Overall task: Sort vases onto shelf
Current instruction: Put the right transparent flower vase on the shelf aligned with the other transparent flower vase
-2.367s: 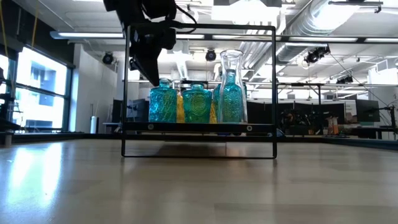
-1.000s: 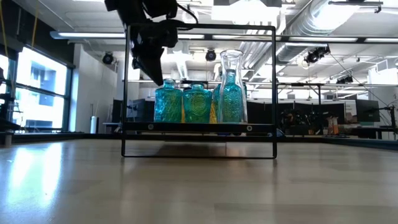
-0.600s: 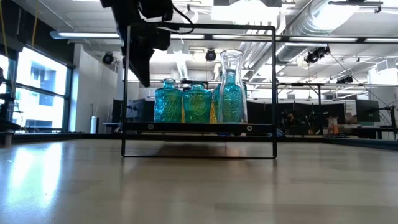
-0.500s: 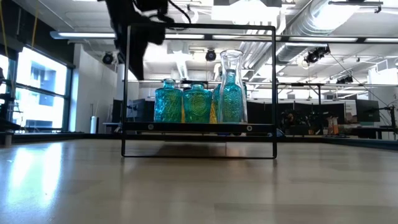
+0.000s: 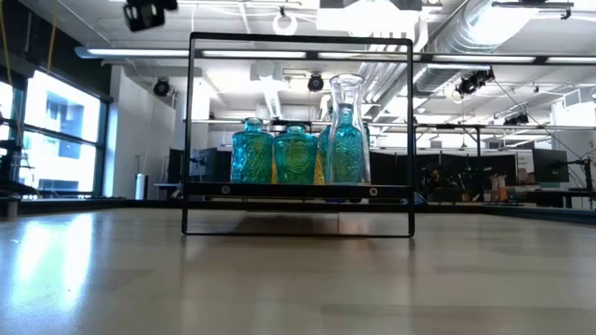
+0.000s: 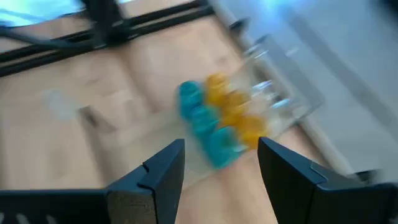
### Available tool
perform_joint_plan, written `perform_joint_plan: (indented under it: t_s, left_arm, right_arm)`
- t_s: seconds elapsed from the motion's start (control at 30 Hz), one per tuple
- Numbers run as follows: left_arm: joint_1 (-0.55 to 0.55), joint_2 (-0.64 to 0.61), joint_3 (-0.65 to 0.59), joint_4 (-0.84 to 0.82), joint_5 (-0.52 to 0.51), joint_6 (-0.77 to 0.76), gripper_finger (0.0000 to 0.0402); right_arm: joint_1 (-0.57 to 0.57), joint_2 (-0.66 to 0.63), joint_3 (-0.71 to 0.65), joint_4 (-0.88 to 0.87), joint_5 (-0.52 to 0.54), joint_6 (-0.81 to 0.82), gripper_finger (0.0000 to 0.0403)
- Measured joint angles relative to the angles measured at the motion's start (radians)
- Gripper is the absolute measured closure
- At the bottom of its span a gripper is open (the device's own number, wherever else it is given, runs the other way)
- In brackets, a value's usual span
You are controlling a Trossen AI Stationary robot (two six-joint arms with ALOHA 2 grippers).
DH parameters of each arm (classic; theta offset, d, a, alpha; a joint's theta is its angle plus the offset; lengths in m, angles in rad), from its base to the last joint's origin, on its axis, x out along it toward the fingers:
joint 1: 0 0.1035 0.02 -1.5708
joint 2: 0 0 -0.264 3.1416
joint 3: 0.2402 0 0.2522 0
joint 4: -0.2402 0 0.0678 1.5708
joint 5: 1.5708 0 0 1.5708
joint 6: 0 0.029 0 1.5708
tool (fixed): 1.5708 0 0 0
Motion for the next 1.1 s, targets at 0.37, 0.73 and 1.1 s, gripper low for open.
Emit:
perform_joint_plan:
  t_s: [0.37,0.73,1.1]
  left_arm:
    - [-0.063,-0.105,0.000,-0.002,-0.131,0.057,0.0401]
    - [-0.096,-0.103,0.000,-0.064,-0.100,0.125,0.0401]
    - [-0.100,-0.103,0.000,-0.060,-0.100,0.160,0.0400]
  right_arm:
    - [0.128,0.034,-0.343,-0.001,-0.286,0.324,0.0217]
    - [0.386,0.032,-0.544,0.033,-0.447,0.811,0.0217]
    - [0.529,0.032,-0.571,0.045,-0.366,0.941,0.0217]
